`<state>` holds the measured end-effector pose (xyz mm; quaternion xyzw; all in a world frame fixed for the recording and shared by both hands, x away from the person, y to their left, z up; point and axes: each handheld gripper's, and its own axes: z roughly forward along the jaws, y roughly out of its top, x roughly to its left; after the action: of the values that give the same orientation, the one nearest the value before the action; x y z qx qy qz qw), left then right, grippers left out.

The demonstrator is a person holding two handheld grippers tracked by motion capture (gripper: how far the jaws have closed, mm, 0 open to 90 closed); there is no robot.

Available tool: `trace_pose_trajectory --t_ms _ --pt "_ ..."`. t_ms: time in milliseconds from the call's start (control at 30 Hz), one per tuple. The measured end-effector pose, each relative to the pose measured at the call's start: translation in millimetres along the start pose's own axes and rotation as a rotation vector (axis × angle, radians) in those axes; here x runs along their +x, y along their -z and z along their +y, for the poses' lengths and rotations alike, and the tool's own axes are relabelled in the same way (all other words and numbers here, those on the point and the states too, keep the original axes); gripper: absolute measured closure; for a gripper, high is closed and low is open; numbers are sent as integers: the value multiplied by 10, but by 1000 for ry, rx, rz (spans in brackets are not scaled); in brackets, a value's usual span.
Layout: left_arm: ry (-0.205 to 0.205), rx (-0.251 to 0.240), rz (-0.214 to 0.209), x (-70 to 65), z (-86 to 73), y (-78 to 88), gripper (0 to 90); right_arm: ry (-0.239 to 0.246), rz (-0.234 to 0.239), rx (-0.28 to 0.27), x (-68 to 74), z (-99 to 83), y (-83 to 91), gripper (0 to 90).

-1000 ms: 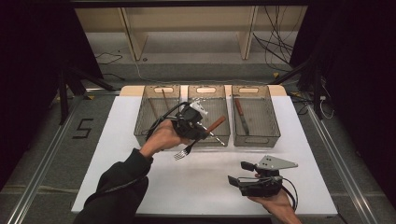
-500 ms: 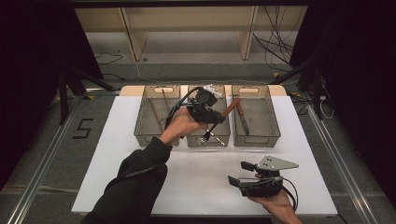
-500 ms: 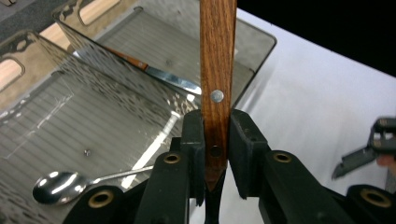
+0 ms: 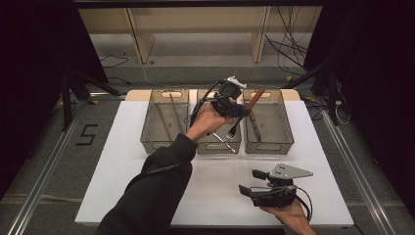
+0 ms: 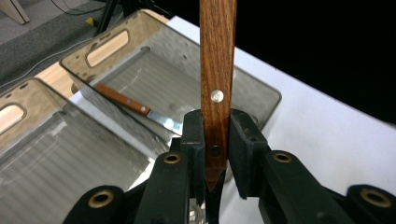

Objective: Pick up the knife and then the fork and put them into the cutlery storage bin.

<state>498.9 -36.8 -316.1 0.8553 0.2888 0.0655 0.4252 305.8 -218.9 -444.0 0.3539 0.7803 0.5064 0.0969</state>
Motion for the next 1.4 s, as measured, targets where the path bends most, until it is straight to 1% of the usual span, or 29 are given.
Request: trace_pose_trajectory --t_ms 133,267,367,467,633,800,867,933,967,1033,1267,1400 --pt "19 -12 8 3 76 -135 768 2 2 0 5 1 2 247" --pt "35 -34 16 -1 138 -249 767 -1 5 -2 3 2 7 246" --pt "50 -53 12 -7 184 -322 767 -1 6 -2 2 1 6 246" --pt "50 -58 18 -21 214 -398 767 1 9 -3 8 1 4 246" --pt "75 -75 17 -6 250 -527 767 -2 12 -3 8 1 5 246" --pt "96 -89 24 11 301 -621 767 -2 16 -3 13 1 9 246" --pt "98 -96 21 7 318 -651 767 -2 17 -5 10 1 12 246" --pt "95 -91 19 2 334 -687 767 -4 19 -6 12 2 14 246" --pt "96 -90 23 -1 338 -708 767 -2 19 -6 13 3 14 246" --pt "109 -93 17 -2 339 -750 767 -3 22 -6 19 2 12 246" --pt "115 -91 22 -22 300 -874 767 -1 25 -7 30 0 12 246" --pt "118 -88 29 -16 270 -916 767 0 27 -4 34 -2 10 246"
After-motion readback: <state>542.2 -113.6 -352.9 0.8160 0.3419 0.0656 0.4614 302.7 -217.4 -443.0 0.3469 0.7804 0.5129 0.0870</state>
